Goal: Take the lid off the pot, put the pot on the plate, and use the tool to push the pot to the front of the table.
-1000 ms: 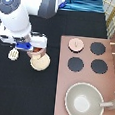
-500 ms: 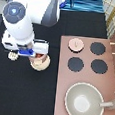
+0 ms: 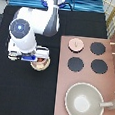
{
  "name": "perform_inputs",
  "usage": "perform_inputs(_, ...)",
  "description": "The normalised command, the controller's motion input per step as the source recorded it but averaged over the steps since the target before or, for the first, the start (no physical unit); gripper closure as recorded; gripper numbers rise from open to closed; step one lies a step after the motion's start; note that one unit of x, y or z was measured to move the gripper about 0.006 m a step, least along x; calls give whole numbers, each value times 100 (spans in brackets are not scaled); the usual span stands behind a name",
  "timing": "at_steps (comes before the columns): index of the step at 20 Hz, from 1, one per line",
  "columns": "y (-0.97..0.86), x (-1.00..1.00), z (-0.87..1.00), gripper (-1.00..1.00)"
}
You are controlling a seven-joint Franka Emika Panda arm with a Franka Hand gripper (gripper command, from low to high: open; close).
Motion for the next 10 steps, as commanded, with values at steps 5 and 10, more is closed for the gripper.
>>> perform_inputs(5,-15,-67,-43,100)
perform_inputs(10,-23,-66,-36,100)
